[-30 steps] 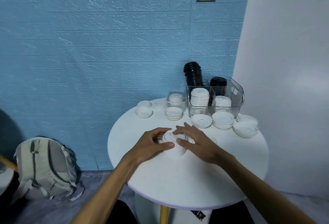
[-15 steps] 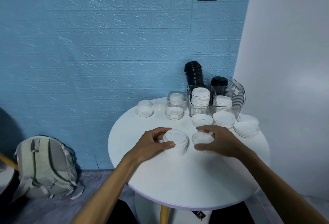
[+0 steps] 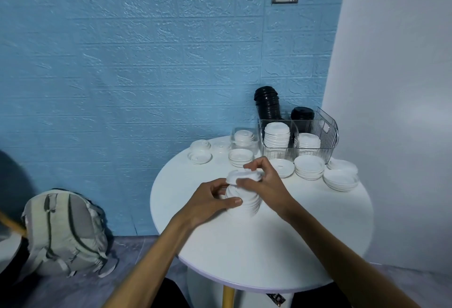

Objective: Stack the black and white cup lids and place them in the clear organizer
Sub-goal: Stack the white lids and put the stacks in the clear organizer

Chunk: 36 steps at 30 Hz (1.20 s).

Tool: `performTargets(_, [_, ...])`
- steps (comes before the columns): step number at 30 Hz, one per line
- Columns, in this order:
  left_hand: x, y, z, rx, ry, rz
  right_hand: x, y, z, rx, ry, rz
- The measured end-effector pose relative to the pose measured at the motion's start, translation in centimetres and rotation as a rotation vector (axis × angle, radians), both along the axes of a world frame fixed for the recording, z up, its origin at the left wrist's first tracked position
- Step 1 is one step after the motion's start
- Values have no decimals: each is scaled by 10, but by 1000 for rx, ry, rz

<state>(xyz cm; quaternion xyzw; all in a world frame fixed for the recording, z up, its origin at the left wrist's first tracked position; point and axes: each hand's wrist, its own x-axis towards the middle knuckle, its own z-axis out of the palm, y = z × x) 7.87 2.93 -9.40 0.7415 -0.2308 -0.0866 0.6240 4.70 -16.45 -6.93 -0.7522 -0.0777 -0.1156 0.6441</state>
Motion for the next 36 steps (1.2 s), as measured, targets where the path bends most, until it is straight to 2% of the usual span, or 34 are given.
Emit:
performTargets(6, [0, 0, 0, -8, 5, -9, 5, -14, -19, -77, 65, 83])
performTargets(13, [-2, 0, 0, -39, 24, -8, 2, -13, -21, -12, 60, 83])
performTargets(18, [-1, 0, 1, -139, 134, 8, 1, -13, -21, -35, 35, 79])
performTargets(24, [3, 2, 1, -78, 58, 51, 4, -14, -25, -30, 18, 83])
performTargets(30, [5, 5, 0, -177, 83, 146, 4, -13, -26, -53, 8, 99])
performTargets(36, [6, 6, -2, -180, 88, 162, 4, -13, -27, -68, -11, 121])
